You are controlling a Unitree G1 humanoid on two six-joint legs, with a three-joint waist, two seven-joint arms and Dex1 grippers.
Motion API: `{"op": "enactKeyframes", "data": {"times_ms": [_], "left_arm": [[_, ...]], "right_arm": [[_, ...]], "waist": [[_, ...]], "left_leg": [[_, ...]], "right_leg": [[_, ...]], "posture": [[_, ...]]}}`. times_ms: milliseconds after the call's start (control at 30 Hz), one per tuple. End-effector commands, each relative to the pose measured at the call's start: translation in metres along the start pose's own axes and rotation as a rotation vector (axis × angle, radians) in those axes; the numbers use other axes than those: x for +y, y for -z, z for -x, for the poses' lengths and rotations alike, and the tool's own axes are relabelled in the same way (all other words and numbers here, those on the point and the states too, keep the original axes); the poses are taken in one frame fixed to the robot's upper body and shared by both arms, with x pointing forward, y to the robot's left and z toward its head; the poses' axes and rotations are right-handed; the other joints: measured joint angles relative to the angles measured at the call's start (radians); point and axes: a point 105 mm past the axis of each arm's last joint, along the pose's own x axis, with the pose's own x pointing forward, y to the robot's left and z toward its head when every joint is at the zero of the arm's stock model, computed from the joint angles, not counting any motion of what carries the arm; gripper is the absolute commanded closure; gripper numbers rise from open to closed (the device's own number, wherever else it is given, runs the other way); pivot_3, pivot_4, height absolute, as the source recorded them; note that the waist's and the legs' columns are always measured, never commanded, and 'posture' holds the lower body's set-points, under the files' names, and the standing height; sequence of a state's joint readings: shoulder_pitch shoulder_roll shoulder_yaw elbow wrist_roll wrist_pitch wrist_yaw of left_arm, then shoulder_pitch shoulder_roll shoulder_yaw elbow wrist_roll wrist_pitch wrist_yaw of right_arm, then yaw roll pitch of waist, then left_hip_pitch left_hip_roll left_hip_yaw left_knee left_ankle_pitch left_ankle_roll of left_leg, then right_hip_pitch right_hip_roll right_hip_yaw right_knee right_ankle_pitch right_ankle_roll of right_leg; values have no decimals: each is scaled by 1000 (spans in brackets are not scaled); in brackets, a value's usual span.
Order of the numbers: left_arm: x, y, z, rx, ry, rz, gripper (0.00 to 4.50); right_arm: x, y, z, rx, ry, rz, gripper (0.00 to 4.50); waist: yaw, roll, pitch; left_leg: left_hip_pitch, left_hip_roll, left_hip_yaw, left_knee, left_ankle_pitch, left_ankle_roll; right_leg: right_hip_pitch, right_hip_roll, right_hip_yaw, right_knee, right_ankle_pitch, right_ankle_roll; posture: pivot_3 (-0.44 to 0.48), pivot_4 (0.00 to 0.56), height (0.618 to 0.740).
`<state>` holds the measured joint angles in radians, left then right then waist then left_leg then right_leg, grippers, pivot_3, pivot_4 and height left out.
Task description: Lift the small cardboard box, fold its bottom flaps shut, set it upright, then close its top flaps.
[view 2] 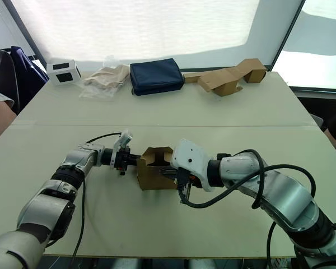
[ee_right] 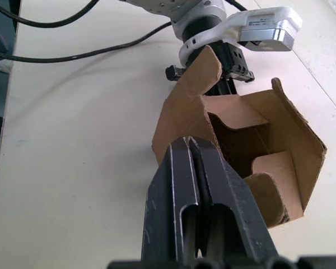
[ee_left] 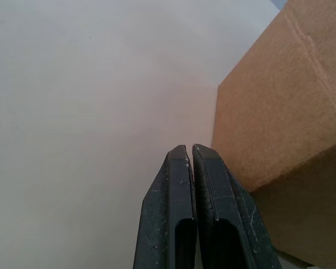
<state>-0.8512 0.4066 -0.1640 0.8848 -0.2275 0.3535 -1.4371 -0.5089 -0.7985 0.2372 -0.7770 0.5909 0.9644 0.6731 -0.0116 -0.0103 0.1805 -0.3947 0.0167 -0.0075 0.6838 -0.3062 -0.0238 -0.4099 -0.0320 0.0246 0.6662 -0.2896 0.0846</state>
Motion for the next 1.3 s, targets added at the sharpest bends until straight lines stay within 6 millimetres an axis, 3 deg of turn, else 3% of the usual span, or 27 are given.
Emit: {"op": "enactKeyframes", "data": {"times_ms": [33, 600, 733, 933, 1033, 1133, 1200, 1300], "left_arm": [[-1, -14, -2, -30, 7, -47, 4376], [1, -16, -3, -59, -17, -64, 4376], [7, -20, 9, -87, -81, -86, 4376], [11, -22, 45, -149, -236, -111, 4376], [-10, -35, 67, -205, -241, -122, 4376], [-54, -49, 84, -245, -185, -129, 4376], [-78, -47, 82, -222, -138, -119, 4376], [-95, -44, 74, -206, -119, -109, 4376]], "right_arm": [[-4, -5, -5, -14, 10, 22, 4500], [-15, 8, -30, -55, 7, -133, 4500], [-18, 9, -34, -87, 6, -184, 4500], [-24, 11, -35, -111, 14, -214, 4500], [-25, 12, -36, -119, 10, -219, 4500], [-24, 12, -38, -130, 0, -225, 4500], [-23, 13, -38, -139, -13, -235, 4500], [-24, 18, -38, -136, -18, -240, 4500]], "waist": [[0, 0, 0], [-1, 0, 0], [-3, 0, 0], [-6, 0, 0], [-4, 0, 0], [-8, 0, 0], [-4, 0, 0], [0, 0, 0]], "left_leg": [[0, 0, 0, 0, 0, 0], [0, 0, 0, 0, 0, 0], [0, 0, 0, 0, 0, 0], [1, 1, 0, 0, 0, 0], [1, 2, 0, 0, 0, 0], [0, 2, 0, 0, 0, 0], [0, 2, 0, -1, 0, 0], [2, -1, -1, -1, 0, 0]], "right_leg": [[0, 0, 0, 0, 0, 0], [0, 0, 0, 0, 0, 0], [0, 0, 0, 0, 0, 0], [0, 0, 0, 1, 0, 0], [0, 0, 0, 1, 0, 0], [0, -2, 1, 1, 0, 0], [0, -5, 1, 0, 0, 0], [2, -9, -2, 0, 0, 0]], "posture": [[0, 150, 740], [0, 150, 740], [0, 150, 740], [0, 150, 740], [0, 150, 740], [0, 150, 740], [0, 150, 740], [0, 150, 740]]}}
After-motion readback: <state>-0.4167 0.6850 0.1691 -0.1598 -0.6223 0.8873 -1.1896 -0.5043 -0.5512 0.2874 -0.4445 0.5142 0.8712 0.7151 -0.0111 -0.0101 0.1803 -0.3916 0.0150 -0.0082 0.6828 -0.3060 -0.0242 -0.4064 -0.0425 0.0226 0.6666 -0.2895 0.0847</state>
